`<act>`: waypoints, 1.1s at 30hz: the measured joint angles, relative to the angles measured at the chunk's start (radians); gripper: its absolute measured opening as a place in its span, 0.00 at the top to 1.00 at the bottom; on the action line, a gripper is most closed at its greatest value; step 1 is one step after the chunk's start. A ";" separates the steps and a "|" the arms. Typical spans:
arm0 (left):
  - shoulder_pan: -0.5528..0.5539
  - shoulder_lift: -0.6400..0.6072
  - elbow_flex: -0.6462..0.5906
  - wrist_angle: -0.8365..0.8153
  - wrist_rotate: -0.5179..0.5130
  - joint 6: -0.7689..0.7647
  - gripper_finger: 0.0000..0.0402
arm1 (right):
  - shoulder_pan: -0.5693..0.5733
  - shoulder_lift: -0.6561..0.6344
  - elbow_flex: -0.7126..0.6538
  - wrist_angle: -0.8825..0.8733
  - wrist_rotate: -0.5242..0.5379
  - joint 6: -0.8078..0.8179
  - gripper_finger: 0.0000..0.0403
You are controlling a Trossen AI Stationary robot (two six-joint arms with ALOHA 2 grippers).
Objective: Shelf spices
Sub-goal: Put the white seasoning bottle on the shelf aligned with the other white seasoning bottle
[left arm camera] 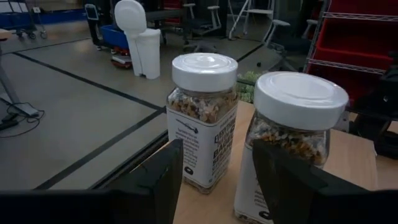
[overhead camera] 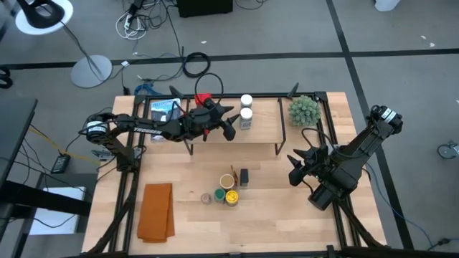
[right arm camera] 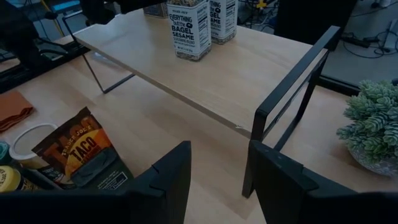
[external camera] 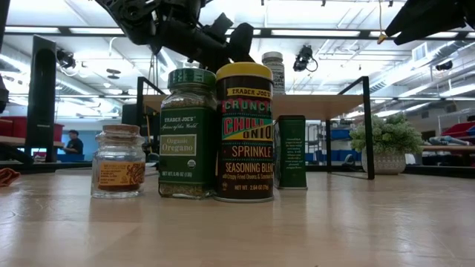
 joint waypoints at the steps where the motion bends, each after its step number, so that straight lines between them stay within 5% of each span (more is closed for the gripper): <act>1: 0.000 0.000 0.000 0.000 -0.003 0.000 0.51 | 0.000 0.000 0.000 0.000 0.000 0.000 0.60; 33: 0.000 0.000 0.000 0.056 0.024 0.004 0.51 | 0.000 0.000 0.000 0.000 0.000 0.000 0.60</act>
